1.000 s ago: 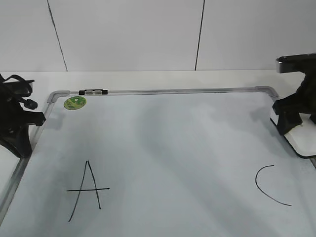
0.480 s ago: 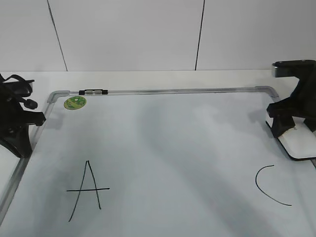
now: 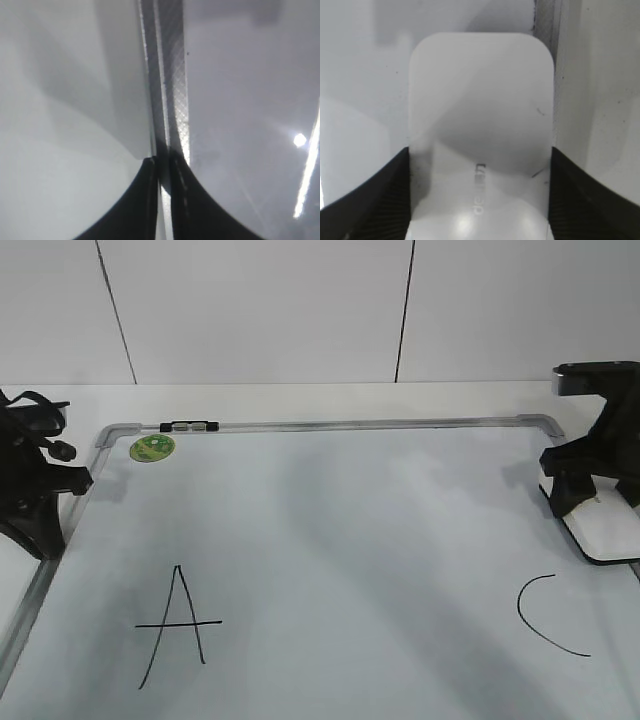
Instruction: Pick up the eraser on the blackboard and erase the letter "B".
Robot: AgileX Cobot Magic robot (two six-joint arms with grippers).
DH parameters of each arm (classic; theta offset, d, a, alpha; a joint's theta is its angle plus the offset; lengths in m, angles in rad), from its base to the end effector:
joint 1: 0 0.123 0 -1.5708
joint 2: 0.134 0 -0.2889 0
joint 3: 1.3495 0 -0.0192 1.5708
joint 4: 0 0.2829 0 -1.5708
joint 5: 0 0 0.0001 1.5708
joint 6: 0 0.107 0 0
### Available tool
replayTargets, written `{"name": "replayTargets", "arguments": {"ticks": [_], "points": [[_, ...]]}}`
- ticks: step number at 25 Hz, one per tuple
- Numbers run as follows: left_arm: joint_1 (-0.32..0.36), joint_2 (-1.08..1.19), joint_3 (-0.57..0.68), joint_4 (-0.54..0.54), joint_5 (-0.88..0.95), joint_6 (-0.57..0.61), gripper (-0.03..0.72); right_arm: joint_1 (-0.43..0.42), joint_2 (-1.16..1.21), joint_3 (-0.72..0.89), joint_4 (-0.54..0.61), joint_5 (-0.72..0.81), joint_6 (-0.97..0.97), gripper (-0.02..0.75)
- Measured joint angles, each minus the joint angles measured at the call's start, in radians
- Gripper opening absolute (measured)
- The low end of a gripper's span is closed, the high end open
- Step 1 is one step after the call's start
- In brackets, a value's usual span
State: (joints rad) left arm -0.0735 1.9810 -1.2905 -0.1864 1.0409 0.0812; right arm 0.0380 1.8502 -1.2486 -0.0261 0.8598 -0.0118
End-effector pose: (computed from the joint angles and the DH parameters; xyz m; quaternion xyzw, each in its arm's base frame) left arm 0.3841 -0.0455 0.1201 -0.0271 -0.9959 0.0787 0.0362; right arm 0.3924 0.0128 0.1602 -0.0323 0.9946 -0.0094 0.0983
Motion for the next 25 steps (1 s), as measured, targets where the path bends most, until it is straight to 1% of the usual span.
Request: {"name": "replayTargets", "arguments": {"ticks": [10,25], "points": [[0.0,0.0,0.0,0.0,0.0,0.0,0.021,0.0,0.0,0.0,-0.044,0.004,0.0,0.562],[0.0,0.0,0.0,0.0,0.0,0.0,0.021,0.0,0.0,0.0,-0.006,0.007,0.004,0.562]]}}
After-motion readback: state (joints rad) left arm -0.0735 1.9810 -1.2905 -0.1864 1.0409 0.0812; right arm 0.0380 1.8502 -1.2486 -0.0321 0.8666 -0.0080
